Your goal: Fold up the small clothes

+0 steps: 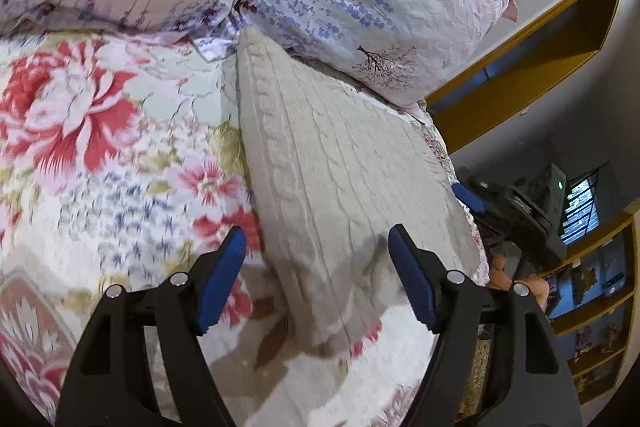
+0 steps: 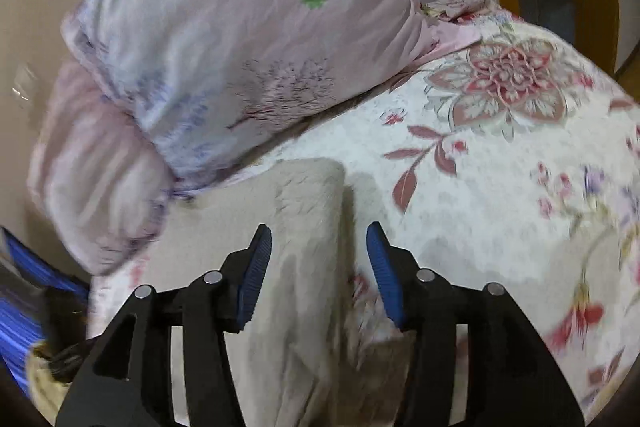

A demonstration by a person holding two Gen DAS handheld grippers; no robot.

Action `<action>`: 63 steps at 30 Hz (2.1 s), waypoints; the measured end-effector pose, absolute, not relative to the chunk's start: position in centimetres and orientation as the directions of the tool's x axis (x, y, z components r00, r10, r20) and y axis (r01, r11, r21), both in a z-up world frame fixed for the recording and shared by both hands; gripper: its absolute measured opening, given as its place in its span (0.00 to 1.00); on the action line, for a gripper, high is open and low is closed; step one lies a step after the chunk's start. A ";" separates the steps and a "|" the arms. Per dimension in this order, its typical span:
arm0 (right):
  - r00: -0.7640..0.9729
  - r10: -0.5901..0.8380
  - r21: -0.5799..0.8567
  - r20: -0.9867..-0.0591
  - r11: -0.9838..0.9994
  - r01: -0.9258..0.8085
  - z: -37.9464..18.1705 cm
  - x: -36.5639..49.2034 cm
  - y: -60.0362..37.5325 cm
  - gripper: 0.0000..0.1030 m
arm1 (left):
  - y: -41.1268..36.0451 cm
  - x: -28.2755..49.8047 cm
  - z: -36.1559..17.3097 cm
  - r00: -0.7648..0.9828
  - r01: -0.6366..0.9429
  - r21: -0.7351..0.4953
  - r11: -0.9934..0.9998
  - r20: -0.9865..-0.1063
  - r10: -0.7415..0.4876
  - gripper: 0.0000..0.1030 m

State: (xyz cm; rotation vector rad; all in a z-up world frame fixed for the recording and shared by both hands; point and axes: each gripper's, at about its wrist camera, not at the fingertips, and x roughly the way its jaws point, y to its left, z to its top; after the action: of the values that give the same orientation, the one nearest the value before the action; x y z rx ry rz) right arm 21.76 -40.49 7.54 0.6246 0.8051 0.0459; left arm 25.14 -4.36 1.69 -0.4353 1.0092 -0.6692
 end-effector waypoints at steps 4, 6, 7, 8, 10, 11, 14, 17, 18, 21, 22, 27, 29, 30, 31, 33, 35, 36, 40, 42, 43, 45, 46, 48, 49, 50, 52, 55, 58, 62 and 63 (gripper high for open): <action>0.695 0.319 0.575 -0.644 0.802 0.164 7.6 18.6 -40.3 0.50 | -4.0 23.8 1.0 0.341 0.282 -0.654 0.702 -0.616 -0.710 0.68; 0.688 0.342 0.589 -0.640 0.794 0.152 7.4 17.3 -40.0 0.50 | -4.1 23.4 0.7 0.330 0.272 -0.666 0.695 -0.613 -0.717 0.65; 0.686 0.351 0.593 -0.638 0.791 0.147 7.3 16.9 -39.9 0.50 | -4.1 23.1 0.6 0.326 0.266 -0.672 0.691 -0.612 -0.720 0.65; 0.685 0.360 0.598 -0.634 0.789 0.139 7.2 16.5 -39.7 0.50 | -4.3 22.9 0.4 0.321 0.263 -0.674 0.690 -0.613 -0.722 0.64; 0.676 0.371 0.595 -0.637 0.794 0.125 7.1 16.0 -39.0 0.50 | -4.6 22.6 0.2 0.315 0.256 -0.675 0.692 -0.619 -0.719 0.62; 0.669 0.376 0.591 -0.641 0.798 0.117 7.0 16.0 -38.7 0.49 | -4.7 22.5 0.2 0.310 0.253 -0.674 0.694 -0.623 -0.718 0.59; 0.637 0.381 0.553 -0.670 0.829 0.086 6.4 16.0 -37.4 0.18 | -5.3 22.4 -0.1 0.286 0.256 -0.672 0.695 -0.634 -0.719 0.41; 0.668 0.302 0.465 -0.681 0.882 0.075 7.6 16.1 -36.5 0.09 | -5.7 22.3 0.2 0.291 0.294 -0.632 0.717 -0.655 -0.697 0.19; 0.702 0.280 0.452 -0.654 0.890 0.066 8.6 15.9 -36.6 0.09 | -5.6 22.2 0.4 0.296 0.306 -0.627 0.717 -0.653 -0.697 0.17; 0.757 0.228 0.415 -0.612 0.907 0.063 10.7 15.3 -37.0 0.08 | -4.8 21.8 0.9 0.297 0.322 -0.639 0.699 -0.632 -0.715 0.15; 0.750 0.215 0.396 -0.625 0.916 0.068 10.6 15.4 -37.1 0.08 | -4.6 21.6 0.8 0.298 0.329 -0.635 0.699 -0.633 -0.715 0.14; 0.625 0.162 0.332 -0.764 0.928 0.166 5.9 16.3 -37.5 0.08 | -4.4 20.8 -0.3 0.293 0.340 -0.612 0.714 -0.653 -0.698 0.14; 0.616 0.193 0.380 -0.764 0.906 0.187 4.7 16.2 -38.3 0.08 | -4.7 21.0 -0.3 0.293 0.345 -0.606 0.717 -0.657 -0.695 0.14; 0.615 0.205 0.395 -0.762 0.899 0.190 4.7 16.2 -38.5 0.08 | -4.8 21.0 -0.2 0.293 0.351 -0.599 0.720 -0.660 -0.692 0.14; 0.611 0.214 0.402 -0.762 0.896 0.189 4.8 16.2 -38.6 0.09 | -4.8 21.0 0.0 0.294 0.356 -0.594 0.721 -0.662 -0.690 0.15; 0.603 0.229 0.410 -0.764 0.894 0.180 5.4 16.3 -38.5 0.12 | -5.0 21.0 0.4 0.296 0.370 -0.586 0.721 -0.661 -0.689 0.20; 0.615 0.261 0.454 -0.744 0.873 0.179 6.2 16.4 -39.0 0.34 | -4.7 21.2 1.2 0.315 0.373 -0.584 0.721 -0.652 -0.690 0.34; 0.633 0.280 0.489 -0.722 0.853 0.181 6.7 16.5 -39.6 0.38 | -4.5 21.5 1.7 0.331 0.371 -0.581 0.725 -0.647 -0.687 0.50; 0.670 0.348 0.601 -0.655 0.778 0.184 7.3 18.3 -40.6 0.43 | -4.7 23.5 2.7 0.371 0.345 -0.547 0.763 -0.667 -0.646 0.65; 0.660 0.347 0.605 -0.666 0.769 0.206 6.9 19.8 -40.7 0.43 | -4.9 24.7 2.6 0.371 0.322 -0.543 0.776 -0.681 -0.631 0.68; 0.654 0.349 0.606 -0.671 0.767 0.213 6.6 20.4 -40.7 0.43 | -5.1 25.4 2.5 0.375 0.313 -0.533 0.786 -0.691 -0.618 0.68; 0.638 0.366 0.620 -0.677 0.750 0.228 5.9 22.0 -40.6 0.43 | -5.4 26.1 2.1 0.389 0.297 -0.504 0.811 -0.712 -0.585 0.72; 0.630 0.375 0.624 -0.680 0.748 0.227 5.6 22.5 -40.4 0.38 | -5.6 26.7 1.9 0.397 0.287 -0.499 0.818 -0.715 -0.576 0.73; 0.633 0.357 0.591 -0.687 0.781 0.202 5.6 23.5 -39.7 0.10 | -5.6 26.9 1.7 0.406 0.278 -0.494 0.824 -0.717 -0.567 0.74; 0.652 0.320 0.559 -0.687 0.807 0.193 6.1 23.5 -39.4 0.10 | -5.8 27.1 1.7 0.412 0.277 -0.488 0.828 -0.718 -0.561 0.74; 0.682 0.269 0.521 -0.680 0.832 0.191 6.8 23.3 -39.3 0.09 | -6.0 27.2 1.8 0.418 0.279 -0.481 0.831 -0.718 -0.556 0.74; 0.695 0.195 0.472 -0.692 0.851 0.231 6.8 23.2 -39.6 0.08 | -6.4 27.3 1.8 0.426 0.283 -0.468 0.837 -0.720 -0.547 0.74; 0.632 0.174 0.437 -0.756 0.853 0.287 4.3 23.7 -39.8 0.07 | -7.0 27.6 1.5 0.420 0.284 -0.466 0.838 -0.725 -0.545 0.75; 0.609 0.124 0.371 -0.784 0.879 0.299 3.4 23.8 -39.0 0.07 | -7.3 27.5 1.3 0.428 0.286 -0.452 0.845 -0.729 -0.534 0.78; 0.616 0.069 0.298 -0.785 0.913 0.278 4.7 23.7 -38.1 0.09 | -7.4 27.3 1.5 0.446 0.291 -0.427 0.856 -0.731 -0.517 0.79; 0.629 0.064 0.297 -0.774 0.915 0.273 5.3 23.4 -38.3 0.10 | -7.4 27.3 1.5 0.448 0.292 -0.421 0.859 -0.733 -0.512 0.80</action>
State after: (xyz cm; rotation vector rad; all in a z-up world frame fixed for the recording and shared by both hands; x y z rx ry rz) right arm 23.40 -38.29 5.34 0.4114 0.8883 -0.1239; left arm 27.32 -7.40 1.55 -0.2482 0.9880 -0.5039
